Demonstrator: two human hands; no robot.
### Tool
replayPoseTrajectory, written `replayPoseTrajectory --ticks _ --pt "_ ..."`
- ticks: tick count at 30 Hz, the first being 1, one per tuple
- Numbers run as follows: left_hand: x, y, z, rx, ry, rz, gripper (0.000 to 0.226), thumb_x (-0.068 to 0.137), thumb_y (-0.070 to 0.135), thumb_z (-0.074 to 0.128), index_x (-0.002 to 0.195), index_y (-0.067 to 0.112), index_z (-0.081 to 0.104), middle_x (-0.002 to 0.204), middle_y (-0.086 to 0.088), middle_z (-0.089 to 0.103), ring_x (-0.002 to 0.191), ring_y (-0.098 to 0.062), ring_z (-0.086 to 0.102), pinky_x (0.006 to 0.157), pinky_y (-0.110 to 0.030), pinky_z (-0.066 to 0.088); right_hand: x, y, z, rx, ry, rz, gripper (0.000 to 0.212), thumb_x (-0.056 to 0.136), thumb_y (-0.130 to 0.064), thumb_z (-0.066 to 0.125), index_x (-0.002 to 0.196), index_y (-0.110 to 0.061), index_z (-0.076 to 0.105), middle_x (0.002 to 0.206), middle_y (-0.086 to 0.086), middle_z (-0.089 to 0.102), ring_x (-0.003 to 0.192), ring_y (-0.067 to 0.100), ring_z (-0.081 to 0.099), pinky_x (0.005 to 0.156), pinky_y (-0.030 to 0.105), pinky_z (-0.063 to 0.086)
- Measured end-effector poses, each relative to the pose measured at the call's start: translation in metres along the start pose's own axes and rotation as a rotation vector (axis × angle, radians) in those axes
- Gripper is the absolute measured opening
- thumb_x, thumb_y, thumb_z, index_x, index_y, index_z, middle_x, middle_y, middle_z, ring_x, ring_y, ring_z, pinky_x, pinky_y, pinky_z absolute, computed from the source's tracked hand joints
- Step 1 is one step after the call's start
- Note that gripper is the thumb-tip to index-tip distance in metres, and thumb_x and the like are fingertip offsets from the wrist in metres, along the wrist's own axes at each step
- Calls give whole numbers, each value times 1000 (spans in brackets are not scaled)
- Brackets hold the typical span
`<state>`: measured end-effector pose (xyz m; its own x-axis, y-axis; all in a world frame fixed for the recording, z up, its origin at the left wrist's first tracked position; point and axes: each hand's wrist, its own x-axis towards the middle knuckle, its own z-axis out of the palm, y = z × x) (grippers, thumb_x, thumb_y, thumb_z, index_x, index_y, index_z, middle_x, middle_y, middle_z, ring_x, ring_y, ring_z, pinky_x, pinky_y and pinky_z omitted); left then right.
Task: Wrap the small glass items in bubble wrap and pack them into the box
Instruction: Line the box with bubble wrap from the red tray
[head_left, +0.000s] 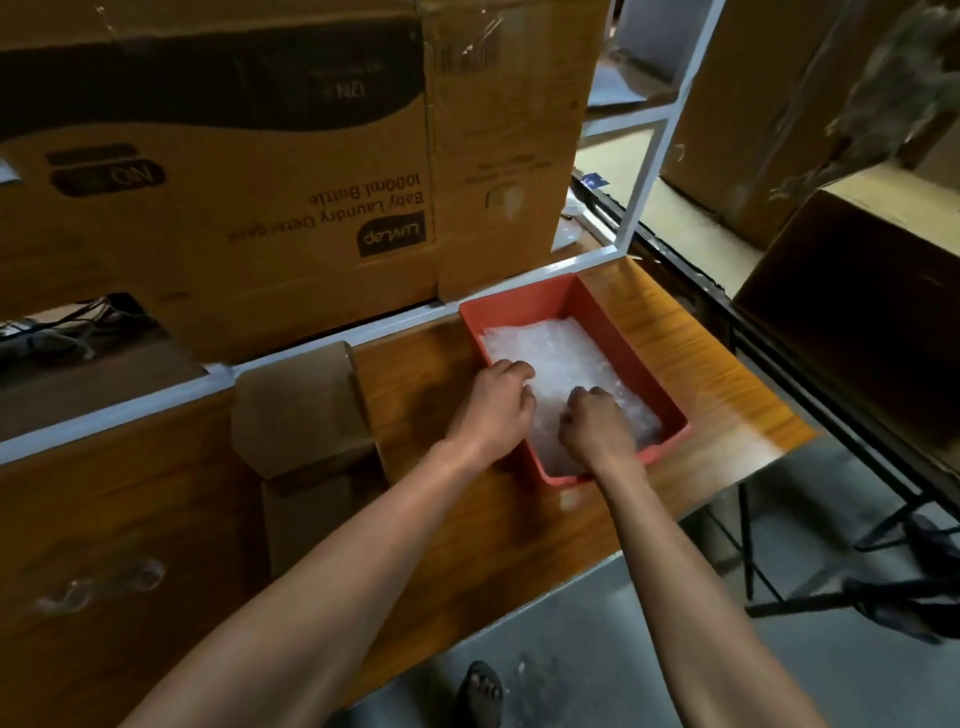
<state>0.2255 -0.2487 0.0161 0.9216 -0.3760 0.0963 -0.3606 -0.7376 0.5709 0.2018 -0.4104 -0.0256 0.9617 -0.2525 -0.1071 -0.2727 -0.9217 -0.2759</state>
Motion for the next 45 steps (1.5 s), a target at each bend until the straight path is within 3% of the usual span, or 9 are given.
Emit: replayPoseTrajectory --ticks 12,17,19,25,28,33,37,41,45 --pt "65 27 39 -455 -46 -637 63 89 61 74 135 21 59 123 -4 73 111 -24 70 100 -41 58 -6 6 -7 327 291 14 19 106 -23 48 99 -12 62 98 11 69 83 37 67 63 44 53" --pt "76 16 47 -619 15 -709 13 87 15 71 98 22 68 85 -2 73 79 -19 75 84 -39 65 -6 8 -7 389 268 -117 22 105 -22 53 109 -13 72 104 9 74 91 33 69 71 45 56" --pt "75 14 42 -615 43 -699 19 86 6 63 76 23 62 75 -3 69 76 -21 71 76 -36 64 -6 8 -11 477 284 -159 26 107 -27 51 113 -14 72 110 7 74 99 29 69 79 43 56" --pt "69 9 25 -676 -10 -642 27 97 -1 49 89 21 64 84 -10 62 78 -23 60 68 -34 49 21 27 -22 396 94 153 45 107 -26 52 145 -2 46 142 24 53 131 46 48 104 52 44" --pt "67 8 21 -692 -28 -637 29 99 0 49 91 25 63 93 -7 66 84 -21 62 74 -33 52 35 33 -25 438 -43 222 48 106 -28 57 142 1 45 135 29 60 127 49 54 102 52 49" --pt "65 3 24 -670 -39 -672 29 103 12 51 123 24 67 125 -2 72 110 -21 69 100 -41 59 38 40 -29 559 96 220 21 94 -13 70 112 -4 70 102 15 74 101 37 69 78 39 53" --pt "57 11 17 -607 43 -624 41 109 20 51 150 19 53 150 -1 57 135 -23 56 113 -38 48 30 39 -41 676 139 187 14 94 -18 73 105 -10 68 95 5 71 91 25 66 72 33 43" --pt "49 17 14 -587 127 -552 48 108 36 57 154 27 46 155 1 53 138 -24 54 105 -36 48 18 29 -62 933 93 129 9 98 -23 68 105 -17 65 97 1 73 87 21 71 73 40 54" --pt "43 21 6 -756 158 -584 49 103 55 58 143 27 54 142 3 62 123 -18 60 100 -36 51 10 21 -83 1311 -56 96 22 97 2 62 113 -14 61 113 8 70 90 20 77 79 40 60"
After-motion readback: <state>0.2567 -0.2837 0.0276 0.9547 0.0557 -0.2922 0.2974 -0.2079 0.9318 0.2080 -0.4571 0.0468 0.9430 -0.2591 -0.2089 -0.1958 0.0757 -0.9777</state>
